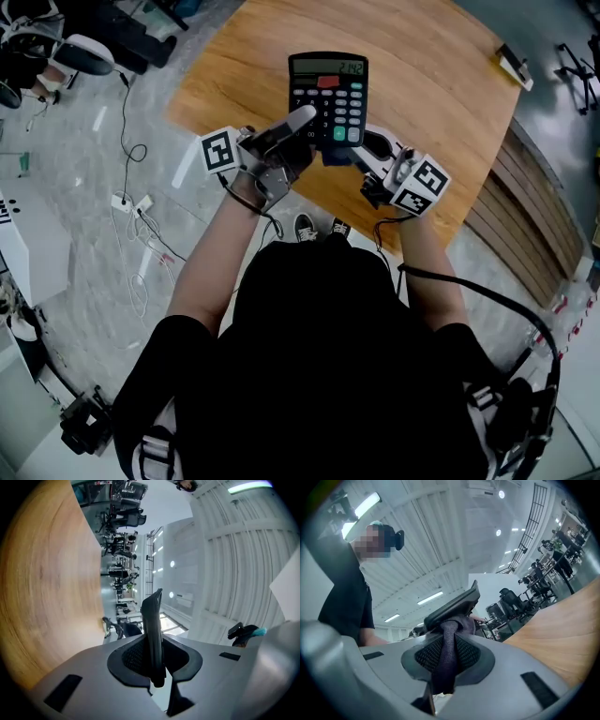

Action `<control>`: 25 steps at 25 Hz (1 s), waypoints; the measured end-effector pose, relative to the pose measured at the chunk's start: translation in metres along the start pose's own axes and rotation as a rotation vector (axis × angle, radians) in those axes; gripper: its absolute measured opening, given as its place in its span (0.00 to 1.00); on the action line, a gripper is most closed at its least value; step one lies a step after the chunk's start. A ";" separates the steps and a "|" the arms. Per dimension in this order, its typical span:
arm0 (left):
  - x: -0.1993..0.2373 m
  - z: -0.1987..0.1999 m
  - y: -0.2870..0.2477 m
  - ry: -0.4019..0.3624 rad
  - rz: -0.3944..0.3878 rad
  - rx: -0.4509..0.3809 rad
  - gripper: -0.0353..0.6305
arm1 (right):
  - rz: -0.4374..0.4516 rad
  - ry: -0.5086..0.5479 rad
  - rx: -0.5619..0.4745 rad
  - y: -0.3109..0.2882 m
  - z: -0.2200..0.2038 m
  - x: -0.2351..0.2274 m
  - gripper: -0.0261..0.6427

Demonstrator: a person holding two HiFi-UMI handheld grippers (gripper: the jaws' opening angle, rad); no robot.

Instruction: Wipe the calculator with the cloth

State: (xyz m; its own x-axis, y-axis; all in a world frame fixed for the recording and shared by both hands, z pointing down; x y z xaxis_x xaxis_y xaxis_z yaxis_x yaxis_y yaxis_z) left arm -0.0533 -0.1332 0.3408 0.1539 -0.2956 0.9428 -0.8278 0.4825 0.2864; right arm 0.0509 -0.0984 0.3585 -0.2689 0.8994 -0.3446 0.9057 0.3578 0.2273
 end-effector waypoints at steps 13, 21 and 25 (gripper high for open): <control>-0.013 -0.009 -0.003 0.062 -0.066 0.055 0.16 | -0.181 0.047 -0.126 0.006 0.065 -0.056 0.13; -0.026 -0.008 -0.006 0.018 -0.088 0.073 0.16 | -0.068 -0.032 -0.106 -0.037 0.037 -0.030 0.13; -0.021 -0.002 -0.003 -0.003 -0.050 0.038 0.16 | -0.006 -0.055 -0.070 -0.024 0.025 -0.008 0.13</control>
State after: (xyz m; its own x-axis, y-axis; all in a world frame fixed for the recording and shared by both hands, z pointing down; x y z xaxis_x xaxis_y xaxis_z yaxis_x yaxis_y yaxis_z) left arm -0.0533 -0.1268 0.3202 0.1937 -0.3209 0.9271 -0.8392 0.4353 0.3260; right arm 0.0396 -0.1205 0.3325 -0.2537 0.8830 -0.3950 0.8784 0.3813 0.2880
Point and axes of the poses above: the fingertips, and each gripper's own axes: y backward along the fingers, x to its left, z out of its top, the point moved 3 cm from there along y, backward along the fingers, and after that the axes turned 3 degrees about z, right-handed, at the moved point
